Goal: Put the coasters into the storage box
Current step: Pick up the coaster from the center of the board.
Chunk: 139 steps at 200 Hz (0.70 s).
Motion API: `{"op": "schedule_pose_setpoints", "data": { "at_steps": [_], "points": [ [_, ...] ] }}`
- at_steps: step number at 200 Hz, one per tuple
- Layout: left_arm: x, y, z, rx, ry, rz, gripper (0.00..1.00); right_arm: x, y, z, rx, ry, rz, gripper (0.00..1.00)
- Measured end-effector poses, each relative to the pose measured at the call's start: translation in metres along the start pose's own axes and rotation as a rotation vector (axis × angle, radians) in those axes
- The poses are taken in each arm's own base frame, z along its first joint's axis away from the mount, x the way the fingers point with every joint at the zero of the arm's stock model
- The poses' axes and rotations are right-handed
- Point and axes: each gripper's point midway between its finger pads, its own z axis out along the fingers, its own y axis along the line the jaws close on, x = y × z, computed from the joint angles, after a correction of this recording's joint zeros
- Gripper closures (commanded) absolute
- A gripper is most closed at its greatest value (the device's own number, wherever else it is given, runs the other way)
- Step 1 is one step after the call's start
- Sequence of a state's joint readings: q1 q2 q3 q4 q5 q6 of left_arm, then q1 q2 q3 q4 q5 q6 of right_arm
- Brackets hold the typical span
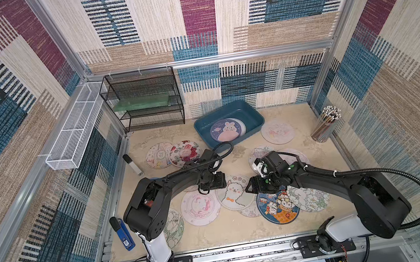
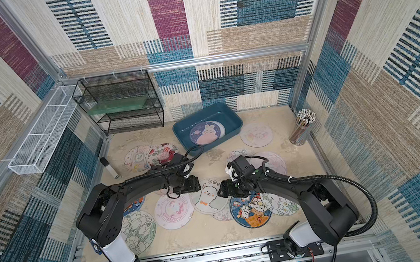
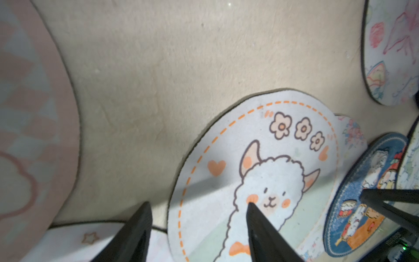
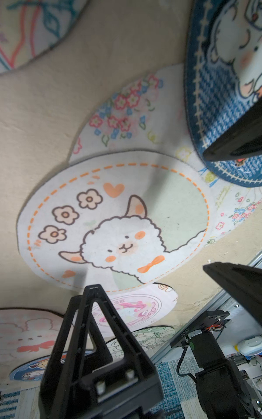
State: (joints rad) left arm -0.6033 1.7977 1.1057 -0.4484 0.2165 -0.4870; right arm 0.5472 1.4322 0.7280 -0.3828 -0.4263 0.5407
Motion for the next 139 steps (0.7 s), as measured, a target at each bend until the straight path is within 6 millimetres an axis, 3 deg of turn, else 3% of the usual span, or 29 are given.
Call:
{"op": "schedule_pose_setpoints", "data": {
  "at_steps": [139],
  "points": [
    [-0.002,-0.004,0.004,0.014,-0.017,0.014,0.38,-0.006,-0.009,0.018,-0.001,0.010,0.024,0.31]
  ]
}}
